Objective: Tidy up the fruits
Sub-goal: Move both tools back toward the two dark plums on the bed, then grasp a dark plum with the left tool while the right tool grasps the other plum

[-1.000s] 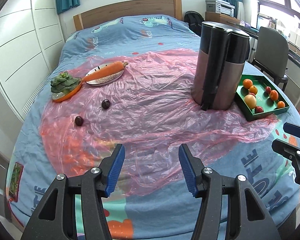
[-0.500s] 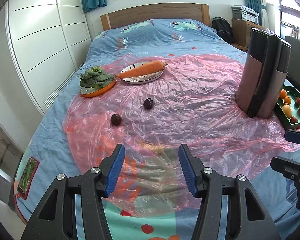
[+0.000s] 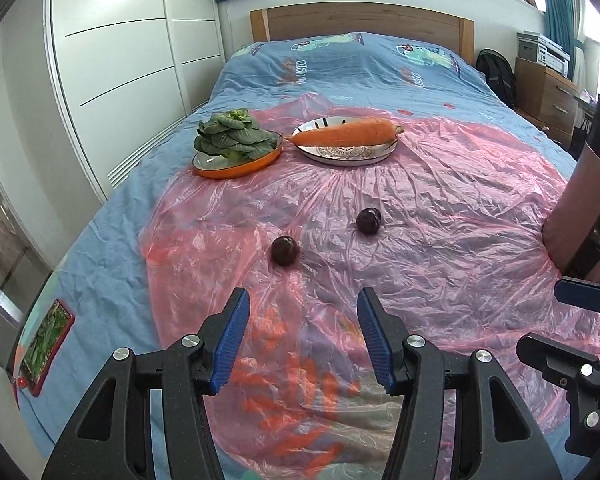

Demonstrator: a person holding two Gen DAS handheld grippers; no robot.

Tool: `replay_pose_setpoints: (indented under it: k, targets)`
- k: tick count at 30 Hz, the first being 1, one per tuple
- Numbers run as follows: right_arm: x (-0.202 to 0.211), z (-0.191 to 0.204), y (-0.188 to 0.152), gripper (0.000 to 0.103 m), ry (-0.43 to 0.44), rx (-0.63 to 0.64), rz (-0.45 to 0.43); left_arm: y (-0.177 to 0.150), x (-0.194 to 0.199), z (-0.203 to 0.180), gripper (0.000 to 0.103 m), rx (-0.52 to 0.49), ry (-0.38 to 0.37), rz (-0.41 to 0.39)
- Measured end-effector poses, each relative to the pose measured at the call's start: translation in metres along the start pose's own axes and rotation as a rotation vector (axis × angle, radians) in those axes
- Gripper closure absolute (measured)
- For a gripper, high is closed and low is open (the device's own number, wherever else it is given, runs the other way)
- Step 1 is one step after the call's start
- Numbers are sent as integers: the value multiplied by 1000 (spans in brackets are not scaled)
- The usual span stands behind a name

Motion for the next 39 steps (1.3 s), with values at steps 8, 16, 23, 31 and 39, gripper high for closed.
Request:
replay_pose_setpoints:
  k: [8, 16, 23, 31, 39]
  targets:
    - [-43, 8, 44, 0, 35, 33, -14, 23, -44, 27, 53, 95, 47, -2]
    - [-80, 10, 78, 0, 75, 91, -22, 31, -77, 48, 53, 137, -34, -17]
    - [-115, 7, 96, 0, 133, 138, -30, 37, -99, 54, 53, 94, -151, -18]
    - [-146, 3, 108, 19, 162, 202, -23, 32, -108, 60, 53, 86, -218, 2]
    - [-160, -1, 115, 30, 175, 220, -16, 28, -112, 45, 65, 26, -243, 11]
Point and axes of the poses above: each gripper's, at about its wrist camera, not at the fingertips, and x roughly against the way its jaws point, z to its left, y to its top, the point moved 1 cm from there along -x, roughly the way its jaws point, and after that the axes turned 3 degrees about z, right-handed, at the moved point
